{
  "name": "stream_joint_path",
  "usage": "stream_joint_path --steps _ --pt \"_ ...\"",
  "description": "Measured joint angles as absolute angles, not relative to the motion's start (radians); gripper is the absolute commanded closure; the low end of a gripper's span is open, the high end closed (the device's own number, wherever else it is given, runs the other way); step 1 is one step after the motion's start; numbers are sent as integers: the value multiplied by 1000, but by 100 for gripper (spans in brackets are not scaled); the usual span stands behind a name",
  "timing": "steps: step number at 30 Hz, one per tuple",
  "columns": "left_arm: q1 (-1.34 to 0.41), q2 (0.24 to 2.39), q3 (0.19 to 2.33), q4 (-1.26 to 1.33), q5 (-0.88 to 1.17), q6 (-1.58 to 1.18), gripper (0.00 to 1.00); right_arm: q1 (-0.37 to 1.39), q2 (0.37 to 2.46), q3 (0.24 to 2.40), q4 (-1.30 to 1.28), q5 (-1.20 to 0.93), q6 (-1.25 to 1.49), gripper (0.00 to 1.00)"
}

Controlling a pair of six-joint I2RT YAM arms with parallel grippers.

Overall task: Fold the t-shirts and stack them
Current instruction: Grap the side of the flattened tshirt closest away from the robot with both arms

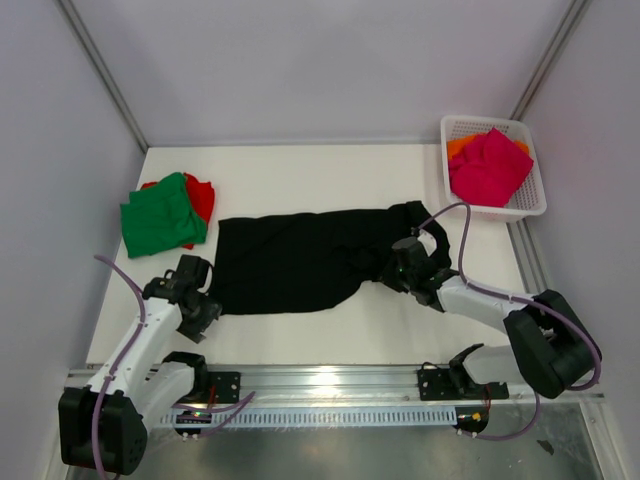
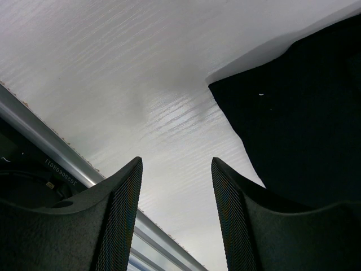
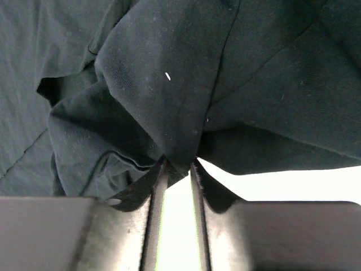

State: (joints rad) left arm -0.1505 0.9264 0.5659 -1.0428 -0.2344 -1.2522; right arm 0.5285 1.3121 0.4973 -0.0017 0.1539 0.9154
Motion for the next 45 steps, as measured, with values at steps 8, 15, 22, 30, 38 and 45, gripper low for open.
stream_joint_path --steps 8,15,22,30,38,45 --pt "-150 926 566 -1043 -234 -1252 45 529 1332 498 23 142 908 92" --pt "-150 926 566 -1043 -234 -1252 45 529 1330 498 28 141 891 94" --pt "-150 919 570 -1048 -234 -1253 45 528 1303 520 15 149 868 94" --pt "-150 889 570 -1049 -234 -1253 45 528 1298 570 14 163 861 94" --pt "-157 889 570 -1053 -228 -1257 46 528 1298 643 6 194 833 94" --pt "-169 932 570 -1074 -193 -1276 49 528 1325 671 6 204 820 94"
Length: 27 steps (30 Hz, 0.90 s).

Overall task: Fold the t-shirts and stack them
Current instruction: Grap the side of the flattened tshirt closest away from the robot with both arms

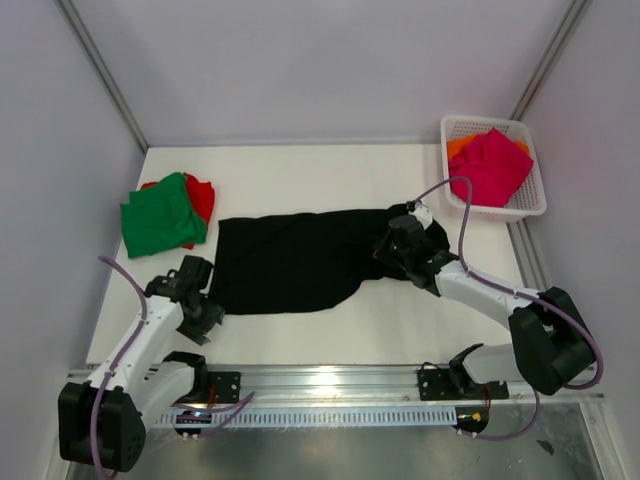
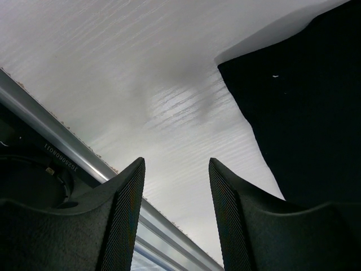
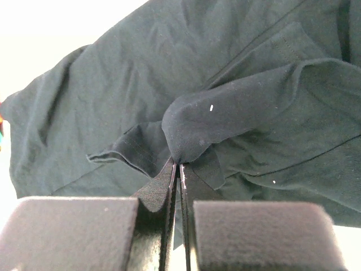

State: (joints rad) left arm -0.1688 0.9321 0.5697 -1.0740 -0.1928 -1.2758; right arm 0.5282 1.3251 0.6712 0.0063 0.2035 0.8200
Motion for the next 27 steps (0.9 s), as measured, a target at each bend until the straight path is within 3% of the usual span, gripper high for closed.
stream_joint_path --steps 16,27 --pt "-191 1057 571 -1085 -188 -1283 44 523 1356 688 7 198 814 94" --pt "-196 809 554 -1010 -324 -1331 42 515 1356 683 15 195 815 94"
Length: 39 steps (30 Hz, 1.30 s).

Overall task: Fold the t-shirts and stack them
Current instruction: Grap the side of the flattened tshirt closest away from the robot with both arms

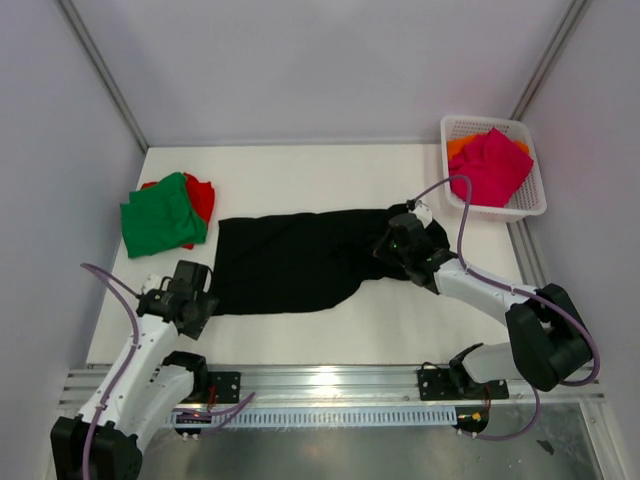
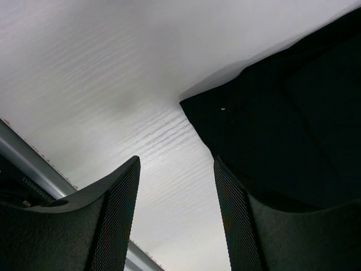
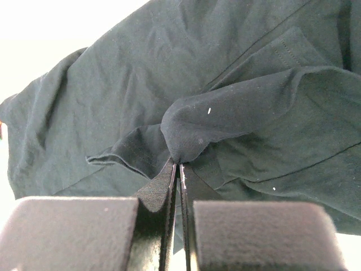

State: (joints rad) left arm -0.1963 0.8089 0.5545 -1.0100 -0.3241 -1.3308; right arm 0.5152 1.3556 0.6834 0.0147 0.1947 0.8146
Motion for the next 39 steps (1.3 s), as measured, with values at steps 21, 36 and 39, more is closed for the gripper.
stream_joint_path --steps 21,36,39 --pt "-197 925 462 -834 -402 -1379 43 492 1356 675 30 163 804 94" --pt "-197 1071 486 -685 -438 -1338 51 463 1355 675 30 146 773 94" --pt "-197 1078 486 -673 -441 -1330 93 459 1355 675 29 144 768 94"
